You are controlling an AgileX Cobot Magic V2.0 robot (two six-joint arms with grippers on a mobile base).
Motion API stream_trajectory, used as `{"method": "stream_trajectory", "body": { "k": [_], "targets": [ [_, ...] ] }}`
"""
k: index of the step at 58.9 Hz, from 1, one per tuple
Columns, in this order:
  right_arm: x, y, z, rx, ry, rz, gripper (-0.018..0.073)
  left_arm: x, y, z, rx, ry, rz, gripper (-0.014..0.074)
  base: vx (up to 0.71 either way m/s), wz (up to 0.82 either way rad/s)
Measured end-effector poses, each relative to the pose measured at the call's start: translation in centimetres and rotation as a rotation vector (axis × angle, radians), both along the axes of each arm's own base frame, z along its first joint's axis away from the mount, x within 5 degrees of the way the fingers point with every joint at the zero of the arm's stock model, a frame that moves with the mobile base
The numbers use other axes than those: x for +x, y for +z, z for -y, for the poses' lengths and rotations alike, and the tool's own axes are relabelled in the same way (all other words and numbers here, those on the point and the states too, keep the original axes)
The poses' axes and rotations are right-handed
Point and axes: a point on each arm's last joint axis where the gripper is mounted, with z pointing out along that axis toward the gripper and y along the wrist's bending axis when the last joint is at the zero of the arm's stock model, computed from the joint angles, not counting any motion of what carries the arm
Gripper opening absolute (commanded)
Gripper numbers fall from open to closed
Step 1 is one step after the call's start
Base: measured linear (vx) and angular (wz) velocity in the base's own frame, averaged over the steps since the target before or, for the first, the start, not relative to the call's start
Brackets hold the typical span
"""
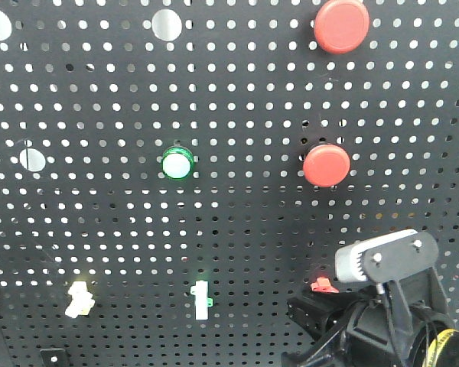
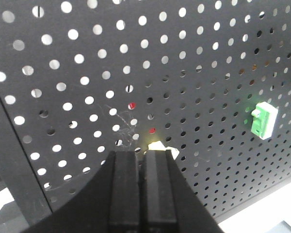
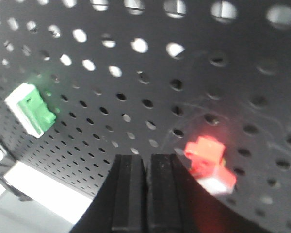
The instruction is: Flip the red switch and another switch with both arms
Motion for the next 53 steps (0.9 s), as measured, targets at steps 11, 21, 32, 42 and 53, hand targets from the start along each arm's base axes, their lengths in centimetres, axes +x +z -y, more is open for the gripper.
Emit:
{"method": "stream_trajectory", "body": {
  "k": [11, 21, 32, 42, 53],
  "targets": [
    [-0.2, -0.2, 0.0, 0.054, -0.043, -0.082, -0.0006, 0.0, 0.0, 0.0, 0.0, 0.0, 0.001, 0.0003, 0.0, 0.0],
    [-0.5, -1.3, 0.6, 0.042, -0.095, -0.204, -0.0006, 0.0, 0.0, 0.0, 0.0, 0.0, 0.001, 0.0003, 0.0, 0.0],
    [-1.2, -1.3, 0.9, 0.023, -0.089, -0.255, -0.0006, 0.0, 0.0, 0.0, 0.0, 0.0, 0.001, 0.0003, 0.0, 0.0],
    [-1.5, -0.5, 1.0, 0.035, -0.064, -0.203, -0.0006, 0.0, 0.0, 0.0, 0.0, 0.0, 0.001, 0.0003, 0.0, 0.0],
    [-1.5, -0.4, 1.0, 0.04, -0.058, -0.191, -0.0006, 0.0, 0.0, 0.0, 0.0, 0.0, 0.001, 0.0003, 0.0, 0.0]
  ]
}}
